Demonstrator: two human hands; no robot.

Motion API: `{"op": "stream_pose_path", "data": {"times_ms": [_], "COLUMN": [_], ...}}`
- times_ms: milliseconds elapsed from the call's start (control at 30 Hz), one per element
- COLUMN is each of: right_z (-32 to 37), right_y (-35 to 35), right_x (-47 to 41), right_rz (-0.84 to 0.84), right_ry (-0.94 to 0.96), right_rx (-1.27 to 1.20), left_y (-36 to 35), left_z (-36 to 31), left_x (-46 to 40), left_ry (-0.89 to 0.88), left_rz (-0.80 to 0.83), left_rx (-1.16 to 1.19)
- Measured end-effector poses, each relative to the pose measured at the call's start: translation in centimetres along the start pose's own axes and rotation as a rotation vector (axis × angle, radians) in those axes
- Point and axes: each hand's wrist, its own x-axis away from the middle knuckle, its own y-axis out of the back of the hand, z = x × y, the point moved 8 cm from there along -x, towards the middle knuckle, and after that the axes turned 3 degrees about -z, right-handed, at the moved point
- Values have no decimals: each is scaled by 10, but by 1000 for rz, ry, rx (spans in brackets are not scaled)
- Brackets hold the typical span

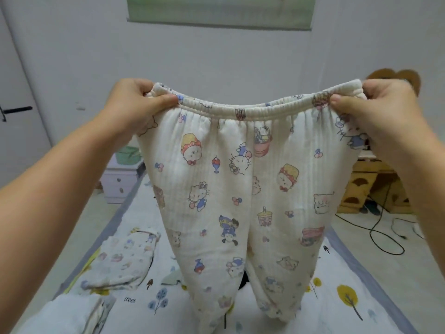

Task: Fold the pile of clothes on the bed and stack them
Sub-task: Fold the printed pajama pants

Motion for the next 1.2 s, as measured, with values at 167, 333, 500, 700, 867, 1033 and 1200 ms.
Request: {"op": "stream_pose_path", "data": {"times_ms": [167, 333, 500, 700, 867, 1033, 1200], "right_z": [74, 103, 65, -68, -165, -253, -339], "right_y": [11, 19, 16, -6, -15, -12, 2], "right_x": [15, 11, 35, 84, 127, 154, 168], "right_rz": [-11, 60, -3, 37, 69, 41, 10], "right_ry": [132, 143, -30, -344, -511, -644, -767], "right_rx": [-112, -101, -45, 76, 124, 149, 184], "left_y": [55, 78, 46, -40, -107, -176, -252], "left_z": [-51, -85, -50, 49, 112, 164, 212], "left_x": [0, 3, 10, 47, 83, 109, 128], "left_ry": [-146, -254, -138, 47, 124, 160, 193], "left_rz": [-60, -76, 18, 266, 395, 505, 602], "left_rx": [39, 34, -9, -125, -178, -234, -255]}}
